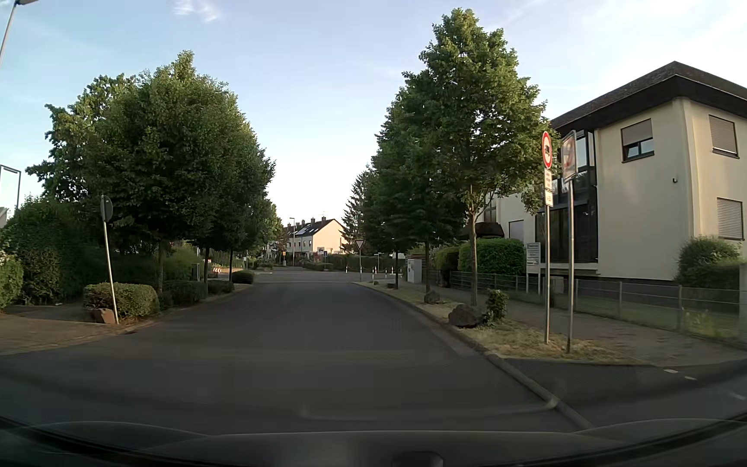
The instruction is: Follow the waypoints while adhering to traffic rules and regulations
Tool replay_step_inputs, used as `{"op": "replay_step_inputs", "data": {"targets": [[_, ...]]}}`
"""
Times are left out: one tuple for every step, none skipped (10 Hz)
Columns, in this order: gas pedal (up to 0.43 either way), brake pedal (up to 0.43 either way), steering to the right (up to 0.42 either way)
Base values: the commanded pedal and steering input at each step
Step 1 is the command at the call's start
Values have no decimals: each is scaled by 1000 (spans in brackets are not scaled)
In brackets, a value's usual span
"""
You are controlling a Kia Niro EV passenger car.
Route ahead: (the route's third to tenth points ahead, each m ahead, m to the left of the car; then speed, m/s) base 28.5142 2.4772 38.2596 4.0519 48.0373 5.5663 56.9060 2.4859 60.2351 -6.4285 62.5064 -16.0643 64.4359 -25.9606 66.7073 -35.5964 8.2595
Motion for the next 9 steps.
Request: {"op": "replay_step_inputs", "data": {"targets": [[67,0,-23],[59,0,-23],[39,0,-22],[39,0,-18],[39,0,-14],[28,0,-13],[28,0,-13],[28,0,-12],[28,0,-12]]}}
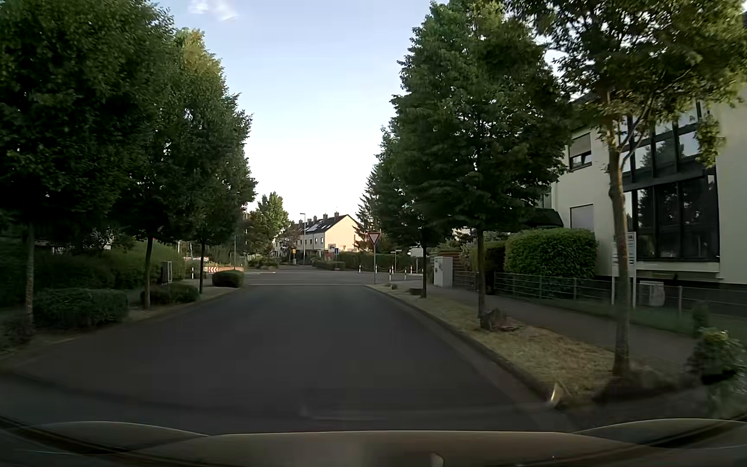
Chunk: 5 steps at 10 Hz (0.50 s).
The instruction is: Follow the waypoints while adhering to traffic rules and regulations
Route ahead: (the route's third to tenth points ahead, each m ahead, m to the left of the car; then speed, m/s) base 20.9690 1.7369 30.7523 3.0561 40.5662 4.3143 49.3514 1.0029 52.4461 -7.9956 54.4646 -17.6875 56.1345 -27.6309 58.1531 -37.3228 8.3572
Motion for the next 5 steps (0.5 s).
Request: {"op": "replay_step_inputs", "data": {"targets": [[8,0,-12],[0,0,-19],[0,0,-25],[0,0,-27],[0,0,-29]]}}
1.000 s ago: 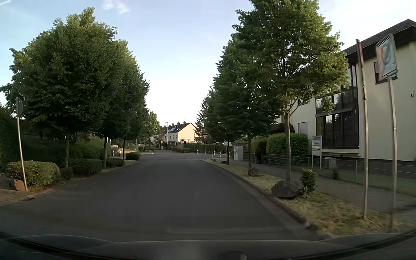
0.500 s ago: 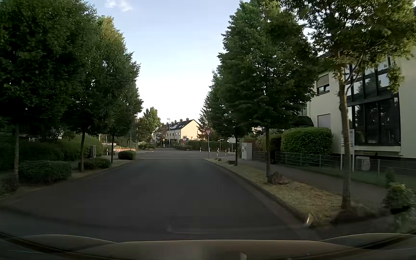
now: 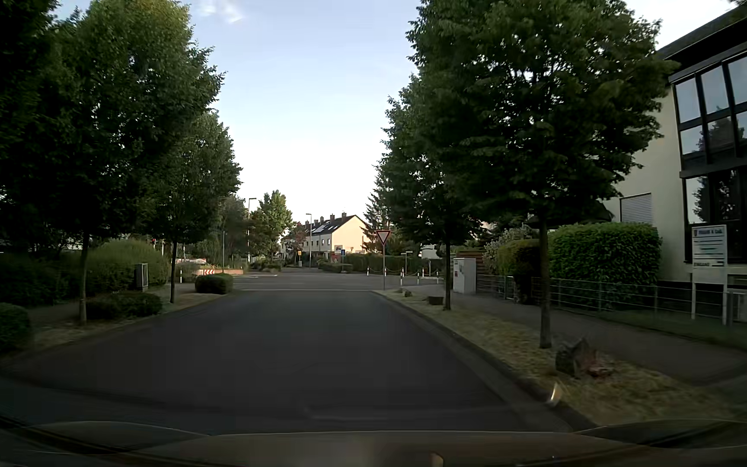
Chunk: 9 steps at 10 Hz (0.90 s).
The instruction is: Follow the waypoints while adhering to traffic rules and regulations
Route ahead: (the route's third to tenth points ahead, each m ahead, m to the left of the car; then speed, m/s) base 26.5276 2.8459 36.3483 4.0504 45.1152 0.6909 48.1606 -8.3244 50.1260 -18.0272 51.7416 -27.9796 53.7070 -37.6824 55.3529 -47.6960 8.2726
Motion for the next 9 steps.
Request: {"op": "replay_step_inputs", "data": {"targets": [[0,0,-30],[0,0,-31],[0,0,-34],[0,0,-38],[0,0,-38],[0,18,-37],[0,67,-36],[0,98,-34],[0,128,-30]]}}
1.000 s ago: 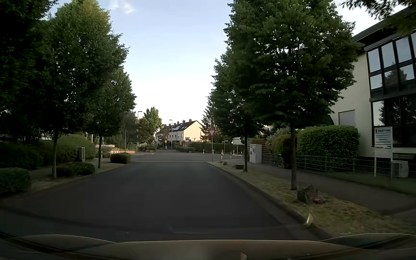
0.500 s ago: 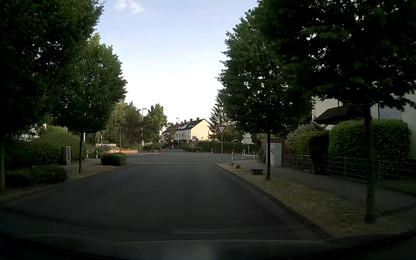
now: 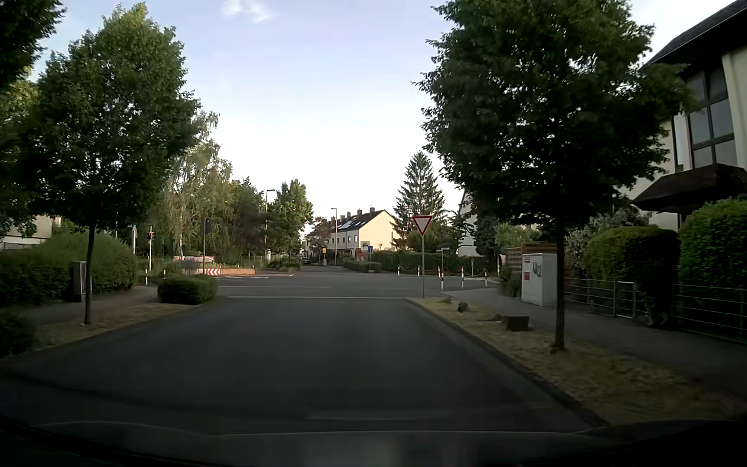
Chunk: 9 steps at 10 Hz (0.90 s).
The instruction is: Follow the waypoints while adhering to traffic rules and regulations
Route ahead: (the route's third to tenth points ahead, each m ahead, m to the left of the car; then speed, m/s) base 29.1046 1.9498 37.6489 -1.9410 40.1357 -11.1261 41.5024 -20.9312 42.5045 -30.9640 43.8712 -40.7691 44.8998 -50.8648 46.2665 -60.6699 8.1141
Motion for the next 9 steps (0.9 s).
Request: {"op": "replay_step_inputs", "data": {"targets": [[0,146,-26],[0,165,-23],[0,171,-18],[0,183,-12],[0,195,-11],[0,201,-11],[0,207,-10],[0,220,-11],[0,226,-11]]}}
